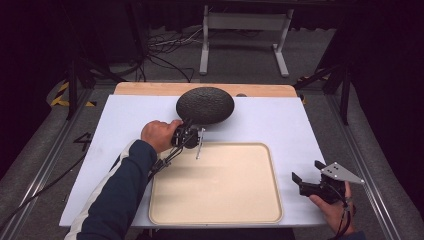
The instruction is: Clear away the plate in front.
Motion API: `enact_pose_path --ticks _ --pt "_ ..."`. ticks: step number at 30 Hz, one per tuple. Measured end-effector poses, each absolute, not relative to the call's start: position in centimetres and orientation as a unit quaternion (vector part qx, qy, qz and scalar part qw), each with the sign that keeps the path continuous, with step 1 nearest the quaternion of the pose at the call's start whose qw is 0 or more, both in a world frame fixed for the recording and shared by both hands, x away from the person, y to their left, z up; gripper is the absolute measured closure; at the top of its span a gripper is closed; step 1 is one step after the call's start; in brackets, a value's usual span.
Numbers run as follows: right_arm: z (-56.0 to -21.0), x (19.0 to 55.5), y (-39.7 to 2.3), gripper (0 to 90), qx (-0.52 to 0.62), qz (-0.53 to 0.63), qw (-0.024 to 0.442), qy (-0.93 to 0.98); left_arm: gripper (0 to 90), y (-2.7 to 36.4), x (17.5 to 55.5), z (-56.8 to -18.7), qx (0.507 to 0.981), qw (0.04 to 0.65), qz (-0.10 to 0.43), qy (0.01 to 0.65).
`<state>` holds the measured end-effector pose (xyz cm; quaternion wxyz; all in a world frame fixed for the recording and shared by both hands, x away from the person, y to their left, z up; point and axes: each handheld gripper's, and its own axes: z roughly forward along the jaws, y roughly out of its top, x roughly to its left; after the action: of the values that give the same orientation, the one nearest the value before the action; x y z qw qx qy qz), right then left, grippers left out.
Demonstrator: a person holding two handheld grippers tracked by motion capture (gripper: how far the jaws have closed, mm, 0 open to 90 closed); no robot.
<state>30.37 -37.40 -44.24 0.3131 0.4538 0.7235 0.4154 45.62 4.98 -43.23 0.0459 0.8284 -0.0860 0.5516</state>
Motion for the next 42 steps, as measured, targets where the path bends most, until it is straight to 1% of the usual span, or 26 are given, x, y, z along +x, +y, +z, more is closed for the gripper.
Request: enact_pose_path --ticks 3,16,31,33,42 --pt "-44.2 30.3 -37.4 6.6 0.453 0.416 0.314 0.723 86.5 5.3 44.8 -42.4 0.831 0.06 0.547 -0.081" --pt "-43.9 30.2 -37.2 6.6 0.453 0.415 0.318 0.722 86.6 7.1 40.5 -40.4 0.816 0.075 0.566 -0.09" --pt "-43.9 30.1 -37.1 6.6 0.45 0.414 0.318 0.724 86.2 7.2 37.6 -39.6 0.809 0.092 0.572 -0.103" --pt "-43.9 30.1 -37.1 6.6 0.449 0.414 0.318 0.725 86.3 7.2 37.3 -39.7 0.808 0.103 0.572 -0.101" --pt "-43.8 30.0 -37.0 6.6 0.445 0.414 0.321 0.727 86.0 6.8 35.2 -40.1 0.8 0.106 0.575 -0.133"
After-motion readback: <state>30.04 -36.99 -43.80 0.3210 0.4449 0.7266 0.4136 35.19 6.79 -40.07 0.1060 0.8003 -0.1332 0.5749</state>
